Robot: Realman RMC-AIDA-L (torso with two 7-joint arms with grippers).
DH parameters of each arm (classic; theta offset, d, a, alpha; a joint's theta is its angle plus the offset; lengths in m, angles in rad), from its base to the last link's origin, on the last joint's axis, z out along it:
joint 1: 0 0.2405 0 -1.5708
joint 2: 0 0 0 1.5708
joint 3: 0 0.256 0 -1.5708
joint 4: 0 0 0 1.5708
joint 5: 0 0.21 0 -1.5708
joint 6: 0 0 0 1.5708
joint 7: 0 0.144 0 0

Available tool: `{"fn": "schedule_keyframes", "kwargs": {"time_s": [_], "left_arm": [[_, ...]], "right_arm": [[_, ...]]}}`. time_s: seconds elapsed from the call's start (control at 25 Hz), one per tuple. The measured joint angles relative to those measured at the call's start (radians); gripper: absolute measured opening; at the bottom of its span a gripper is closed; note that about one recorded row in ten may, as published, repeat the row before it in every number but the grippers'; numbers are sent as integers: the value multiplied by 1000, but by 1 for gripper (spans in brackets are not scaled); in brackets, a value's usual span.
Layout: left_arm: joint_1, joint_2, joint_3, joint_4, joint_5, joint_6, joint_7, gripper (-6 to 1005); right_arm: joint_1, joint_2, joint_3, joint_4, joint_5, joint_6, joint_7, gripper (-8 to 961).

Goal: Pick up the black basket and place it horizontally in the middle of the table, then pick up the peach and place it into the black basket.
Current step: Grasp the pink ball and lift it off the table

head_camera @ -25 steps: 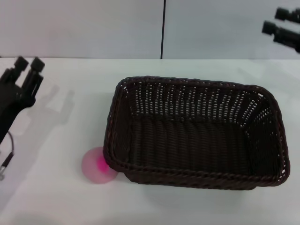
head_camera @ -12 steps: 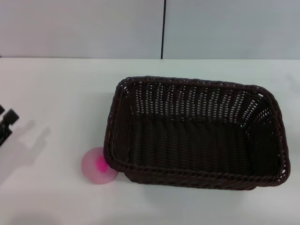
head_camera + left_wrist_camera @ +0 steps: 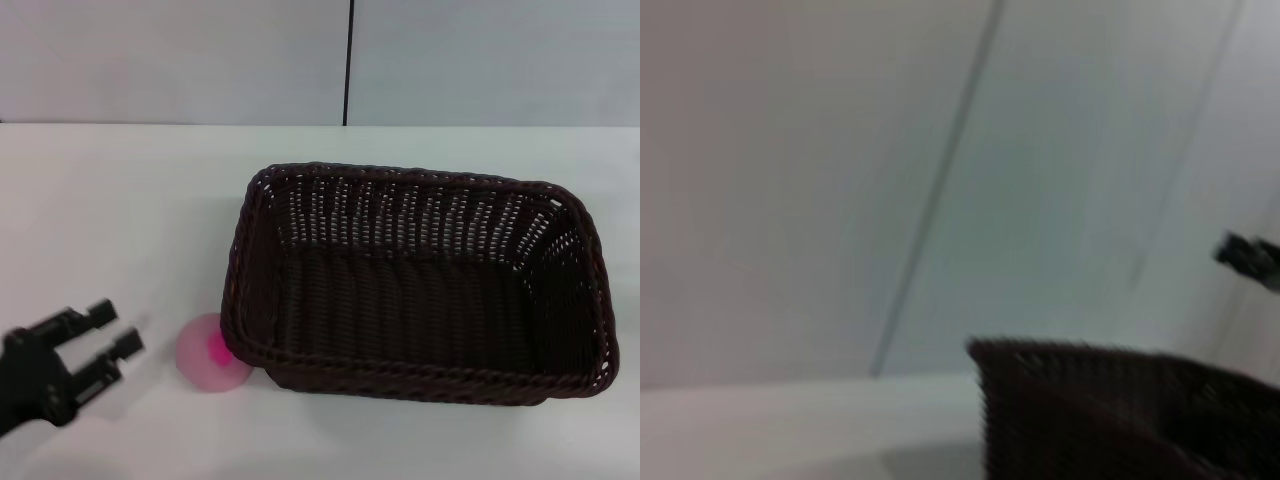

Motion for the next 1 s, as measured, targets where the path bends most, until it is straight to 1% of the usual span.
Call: {"fn": "schedule_keyframes", "kwargs": {"time_s": [0.04, 0.08, 0.16, 0.2, 0.24, 0.48, 0.56, 0.72, 0.76, 1.0], "left_arm": [[0, 0, 0, 0, 0, 0, 0, 602], [-13, -10, 20, 7, 48, -27, -2, 603], [-28, -21, 20, 9, 97, -52, 0, 605], [-28, -21, 20, 9, 97, -52, 0, 605], [-37, -26, 20, 9, 117, -66, 2, 606], [-50, -30, 21, 9, 123, -81, 3, 772], [-60, -34, 22, 9, 126, -94, 4, 827], [-78, -42, 22, 8, 136, -118, 4, 826], [-91, -45, 22, 3, 142, -132, 4, 825], [-113, -47, 24, -5, 145, -147, 4, 823]], "right_arm": [[2, 0, 1, 13, 7, 4, -9, 603], [2, 1, 1, 19, 8, 4, -12, 603], [2, 1, 1, 29, 9, 4, -15, 603], [2, 1, 1, 29, 9, 4, -15, 603], [1, 1, 1, 33, 9, 4, -16, 603], [-6, 8, 1, 42, 9, -2, -19, 603], [-15, 21, 1, 42, 16, -5, -23, 603], [-19, 29, 2, 44, 21, -6, -26, 603], [-19, 30, 1, 50, 21, -6, -28, 603], [-30, 30, 27, 68, 22, -40, -30, 603]]}}
